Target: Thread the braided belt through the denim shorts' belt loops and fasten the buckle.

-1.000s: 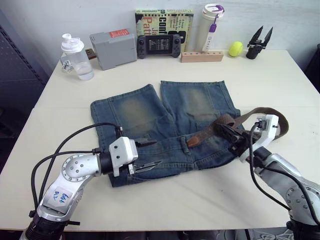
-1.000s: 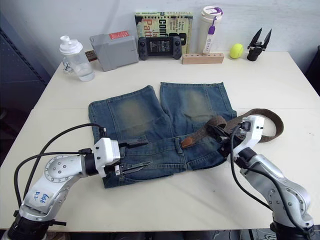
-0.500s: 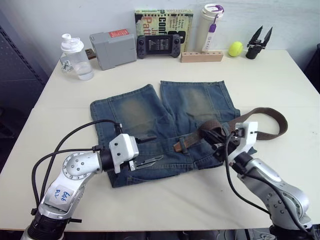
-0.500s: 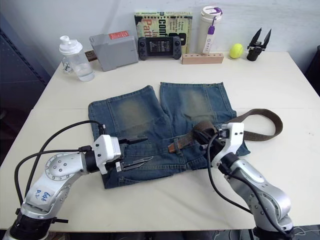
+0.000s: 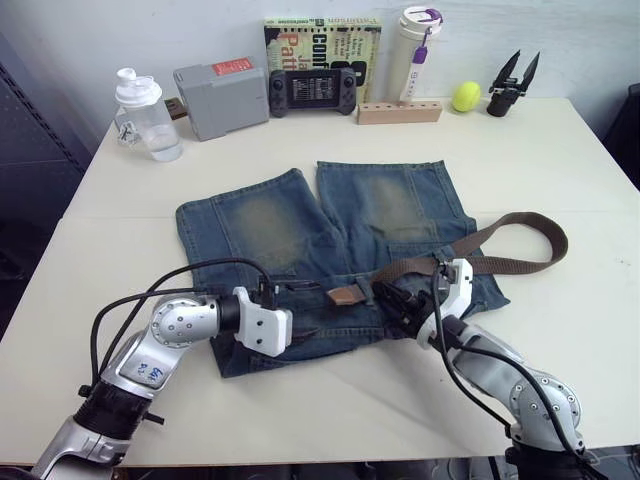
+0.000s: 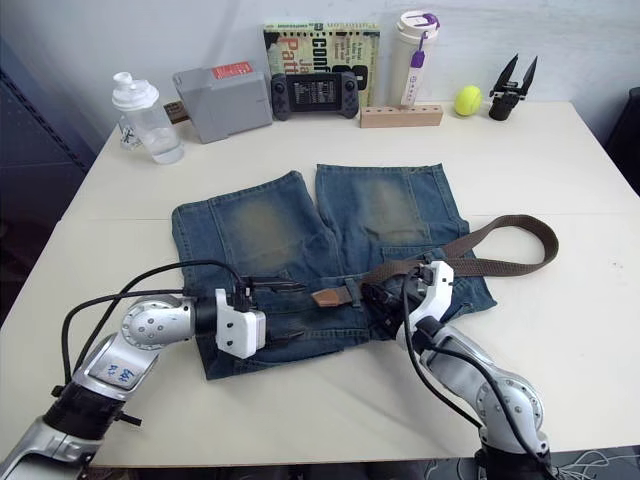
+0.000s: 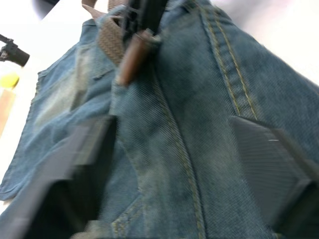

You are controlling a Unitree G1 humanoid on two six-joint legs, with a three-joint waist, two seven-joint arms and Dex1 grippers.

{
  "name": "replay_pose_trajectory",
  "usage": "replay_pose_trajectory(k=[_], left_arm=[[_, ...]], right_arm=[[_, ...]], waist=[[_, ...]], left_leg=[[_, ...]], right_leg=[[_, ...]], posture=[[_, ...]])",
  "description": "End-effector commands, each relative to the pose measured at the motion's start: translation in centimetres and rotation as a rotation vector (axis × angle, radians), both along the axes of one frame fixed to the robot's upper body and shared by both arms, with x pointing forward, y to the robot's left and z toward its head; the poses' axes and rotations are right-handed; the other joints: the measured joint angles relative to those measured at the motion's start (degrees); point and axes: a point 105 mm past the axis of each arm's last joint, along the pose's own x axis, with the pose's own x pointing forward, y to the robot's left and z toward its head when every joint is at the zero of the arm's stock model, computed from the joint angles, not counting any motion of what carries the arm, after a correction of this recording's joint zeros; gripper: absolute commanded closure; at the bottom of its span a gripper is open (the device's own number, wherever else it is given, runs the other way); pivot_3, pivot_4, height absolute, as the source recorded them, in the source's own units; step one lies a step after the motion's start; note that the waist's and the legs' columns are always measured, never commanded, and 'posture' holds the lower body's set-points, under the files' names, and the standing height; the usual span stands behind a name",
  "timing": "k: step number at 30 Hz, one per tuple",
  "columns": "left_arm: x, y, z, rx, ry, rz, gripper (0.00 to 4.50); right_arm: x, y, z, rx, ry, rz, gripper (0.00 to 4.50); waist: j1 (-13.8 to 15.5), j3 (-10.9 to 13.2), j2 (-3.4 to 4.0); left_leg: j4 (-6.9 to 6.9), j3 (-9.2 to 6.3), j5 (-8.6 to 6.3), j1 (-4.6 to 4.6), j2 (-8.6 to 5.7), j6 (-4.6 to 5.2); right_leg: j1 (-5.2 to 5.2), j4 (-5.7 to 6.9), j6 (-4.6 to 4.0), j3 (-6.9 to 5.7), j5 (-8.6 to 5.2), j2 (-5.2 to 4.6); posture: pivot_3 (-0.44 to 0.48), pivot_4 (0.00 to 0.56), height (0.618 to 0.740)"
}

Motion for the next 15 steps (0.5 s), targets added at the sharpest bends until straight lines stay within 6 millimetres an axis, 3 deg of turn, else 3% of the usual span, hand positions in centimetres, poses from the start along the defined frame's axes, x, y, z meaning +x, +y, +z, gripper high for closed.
replay_pose_trajectory(k=[1, 15], left_arm=[[0.4, -0.8, 1.4, -0.050, -0.085, -0.010, 0.02], [1.3, -2.8, 1.6, -0.034, -0.157, -0.068, 0.02]], right_arm=[[-0.3, 0.5, 0.7, 0.021, -0.017, 0.018, 4.50], [-0.6, 0.6, 0.9, 0.007, -0.031, 0.019, 4.50]], waist=[[0.05, 0.00, 0.00], [0.04, 0.00, -0.01]], left_leg=[[0.01, 0.00, 0.00, 0.00, 0.00, 0.00], [0.01, -0.01, 0.00, 0.00, -0.01, 0.00]], right_leg=[[0.00, 0.01, 0.00, 0.00, 0.00, -0.01], [-0.01, 0.05, 0.01, -0.01, 0.00, -0.01]], posture=[[0.000, 0.150, 0.726], [0.000, 0.150, 0.726]])
